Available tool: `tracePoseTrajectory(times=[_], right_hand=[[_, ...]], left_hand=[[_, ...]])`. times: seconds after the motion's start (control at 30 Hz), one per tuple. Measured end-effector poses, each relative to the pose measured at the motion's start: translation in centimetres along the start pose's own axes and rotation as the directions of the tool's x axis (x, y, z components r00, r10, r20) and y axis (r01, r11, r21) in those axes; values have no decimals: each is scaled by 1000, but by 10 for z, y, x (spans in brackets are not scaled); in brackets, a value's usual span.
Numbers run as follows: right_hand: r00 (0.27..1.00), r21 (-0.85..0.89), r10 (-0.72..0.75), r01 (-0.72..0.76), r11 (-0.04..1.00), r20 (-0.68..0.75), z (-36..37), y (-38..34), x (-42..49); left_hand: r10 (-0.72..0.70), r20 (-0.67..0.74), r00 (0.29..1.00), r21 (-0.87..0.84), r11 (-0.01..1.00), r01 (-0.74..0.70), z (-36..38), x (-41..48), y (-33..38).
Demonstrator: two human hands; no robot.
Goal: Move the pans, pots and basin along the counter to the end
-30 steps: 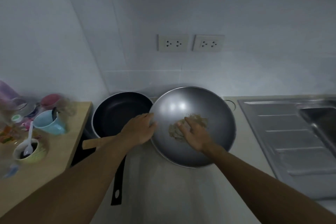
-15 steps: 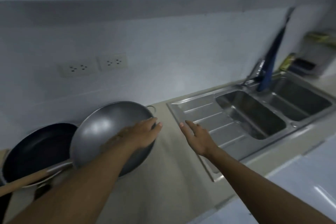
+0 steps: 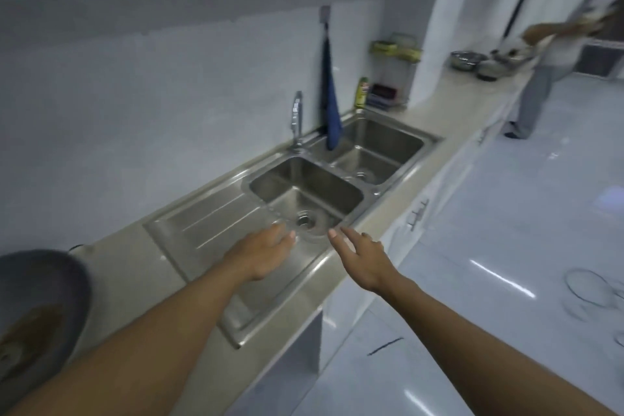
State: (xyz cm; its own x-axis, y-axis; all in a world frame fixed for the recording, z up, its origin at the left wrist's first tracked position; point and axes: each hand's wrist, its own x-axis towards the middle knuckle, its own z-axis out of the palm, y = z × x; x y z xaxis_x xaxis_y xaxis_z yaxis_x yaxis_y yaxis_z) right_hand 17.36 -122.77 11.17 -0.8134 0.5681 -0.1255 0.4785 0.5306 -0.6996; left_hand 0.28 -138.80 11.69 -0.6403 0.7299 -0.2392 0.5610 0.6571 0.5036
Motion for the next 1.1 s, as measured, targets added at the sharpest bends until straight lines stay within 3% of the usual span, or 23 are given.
tracePoseTrajectory(times=[0.2,0.6,0.77,1.1], right_hand=[[982,55,154,-148,987,-110,-72,75,7],[883,163,398,-367,916,-249,-191,183,71],[851,260,447,-382,887,-275,-228,220,108],[830,270,453,-377,886,-326,-331,319,183]], left_hand=[[191,87,978,38,980,-195,36,65,102],[352,277,894,110,913,-394,93,227,251],[377,336,863,108,895,-433,106,295,301],[433,362,826,120,857,-501,159,405,419]])
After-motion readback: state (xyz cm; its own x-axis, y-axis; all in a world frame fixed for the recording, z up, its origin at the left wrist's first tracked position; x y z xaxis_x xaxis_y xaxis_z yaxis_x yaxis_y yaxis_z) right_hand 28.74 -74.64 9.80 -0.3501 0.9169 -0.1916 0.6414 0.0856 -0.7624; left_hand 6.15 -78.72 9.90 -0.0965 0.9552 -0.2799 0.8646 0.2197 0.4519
